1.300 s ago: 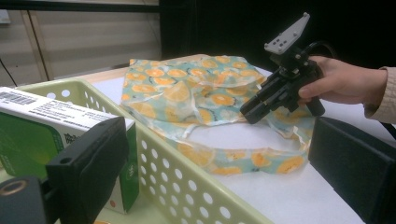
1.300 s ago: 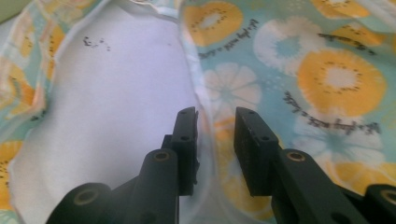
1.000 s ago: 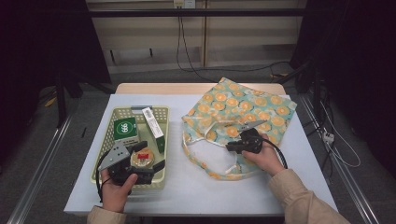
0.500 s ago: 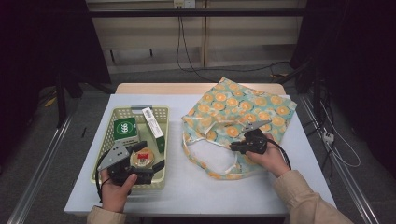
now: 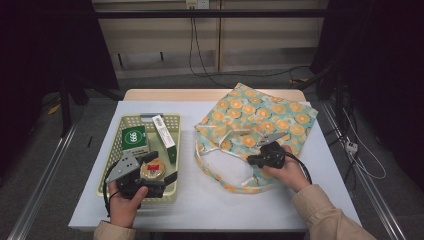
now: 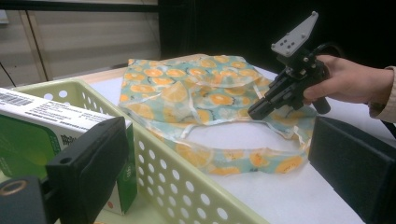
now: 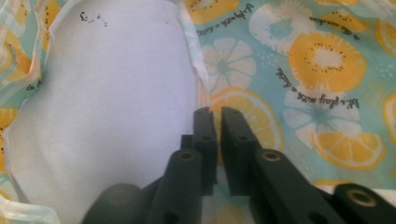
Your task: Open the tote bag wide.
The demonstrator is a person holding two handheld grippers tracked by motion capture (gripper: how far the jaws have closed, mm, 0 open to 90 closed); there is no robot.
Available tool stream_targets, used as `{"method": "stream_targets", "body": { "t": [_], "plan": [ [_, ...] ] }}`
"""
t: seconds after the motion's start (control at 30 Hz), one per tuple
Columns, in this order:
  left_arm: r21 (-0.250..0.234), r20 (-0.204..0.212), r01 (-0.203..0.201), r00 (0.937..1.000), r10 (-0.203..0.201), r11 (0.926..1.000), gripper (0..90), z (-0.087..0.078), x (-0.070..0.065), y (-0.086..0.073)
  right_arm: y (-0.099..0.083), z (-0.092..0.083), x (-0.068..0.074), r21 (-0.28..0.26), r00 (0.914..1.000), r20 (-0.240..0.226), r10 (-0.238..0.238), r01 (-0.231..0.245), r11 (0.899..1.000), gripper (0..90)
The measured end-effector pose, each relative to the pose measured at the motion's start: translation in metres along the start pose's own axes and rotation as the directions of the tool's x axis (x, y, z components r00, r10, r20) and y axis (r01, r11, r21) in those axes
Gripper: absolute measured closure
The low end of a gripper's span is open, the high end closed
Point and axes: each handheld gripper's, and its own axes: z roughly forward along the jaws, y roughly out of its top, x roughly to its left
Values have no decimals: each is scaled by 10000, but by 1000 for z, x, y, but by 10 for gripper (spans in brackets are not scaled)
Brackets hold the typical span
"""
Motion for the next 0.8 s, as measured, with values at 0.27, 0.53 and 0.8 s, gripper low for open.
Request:
{"method": "stream_targets", "body": {
  "t": [0.27,0.53,0.8],
  "plan": [
    [58,23,-69,10000,69,10000,51,0,0,0,1,-1,4,127,9999,-51,116,-116,9999,900],
    [-12,16,14,10000,-14,10000,51,0,-2,0,-1,-5,15,-100,9926,-1133,439,-454,9989,900],
    [20,49,-47,10000,47,10000,51,1,-2,0,1,-14,25,-411,9876,-1495,488,-555,9976,900]
  ]
}}
